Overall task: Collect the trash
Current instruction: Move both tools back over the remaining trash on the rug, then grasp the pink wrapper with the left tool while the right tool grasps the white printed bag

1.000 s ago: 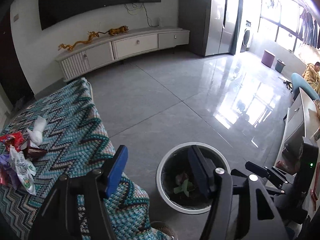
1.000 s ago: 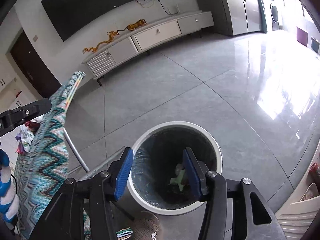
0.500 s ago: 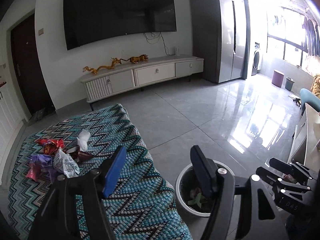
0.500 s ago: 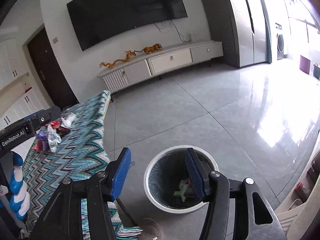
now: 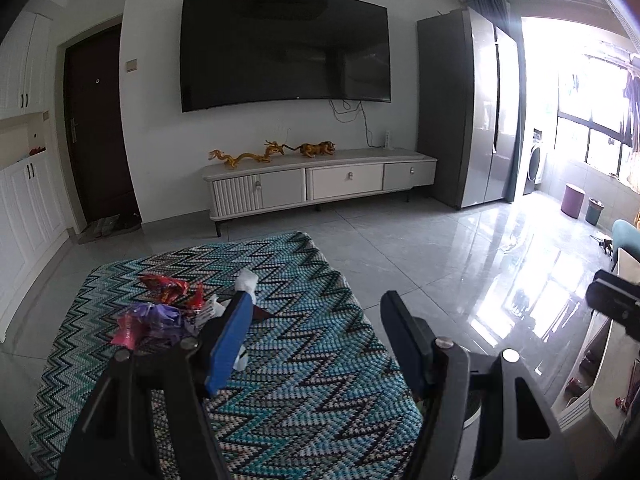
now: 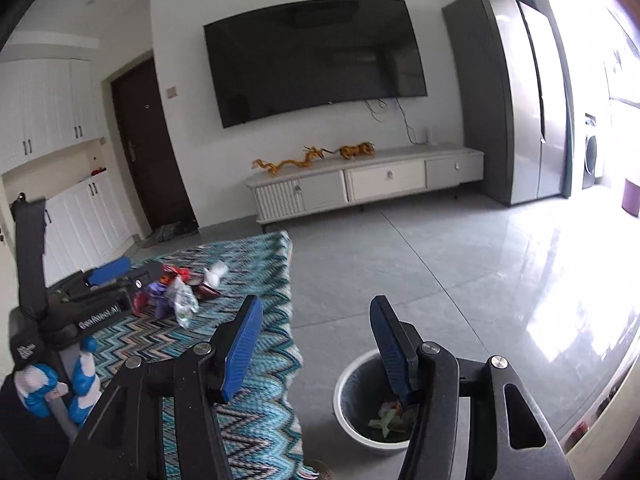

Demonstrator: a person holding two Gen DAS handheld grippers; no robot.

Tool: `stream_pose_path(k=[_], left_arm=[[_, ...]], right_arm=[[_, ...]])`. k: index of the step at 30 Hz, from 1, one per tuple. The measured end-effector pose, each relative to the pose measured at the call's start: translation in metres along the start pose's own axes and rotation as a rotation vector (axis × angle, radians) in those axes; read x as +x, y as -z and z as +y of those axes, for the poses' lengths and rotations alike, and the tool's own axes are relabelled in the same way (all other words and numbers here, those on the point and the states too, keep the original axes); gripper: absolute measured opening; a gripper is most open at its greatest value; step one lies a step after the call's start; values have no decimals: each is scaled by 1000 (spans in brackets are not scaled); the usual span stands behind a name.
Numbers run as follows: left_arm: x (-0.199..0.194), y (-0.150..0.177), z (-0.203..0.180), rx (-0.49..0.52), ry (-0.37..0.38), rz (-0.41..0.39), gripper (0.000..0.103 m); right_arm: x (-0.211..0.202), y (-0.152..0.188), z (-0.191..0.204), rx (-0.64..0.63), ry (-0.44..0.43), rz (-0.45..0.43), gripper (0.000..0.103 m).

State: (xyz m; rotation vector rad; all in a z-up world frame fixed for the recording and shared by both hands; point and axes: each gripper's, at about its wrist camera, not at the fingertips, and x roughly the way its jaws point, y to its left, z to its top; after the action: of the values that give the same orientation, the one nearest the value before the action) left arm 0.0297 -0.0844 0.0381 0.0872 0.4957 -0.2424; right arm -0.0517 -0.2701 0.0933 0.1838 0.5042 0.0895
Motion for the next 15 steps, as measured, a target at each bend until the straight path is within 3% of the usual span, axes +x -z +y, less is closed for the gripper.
stream_pose_path(k=[8,15], left_arm=[[-5,13,109,-110,-152,24,65],[2,30,215,-243,-333,67,65]], right_arm=[[-7,-48,65,-96,-156,-35,54],[46,-69,124,-183,-294,3,54]])
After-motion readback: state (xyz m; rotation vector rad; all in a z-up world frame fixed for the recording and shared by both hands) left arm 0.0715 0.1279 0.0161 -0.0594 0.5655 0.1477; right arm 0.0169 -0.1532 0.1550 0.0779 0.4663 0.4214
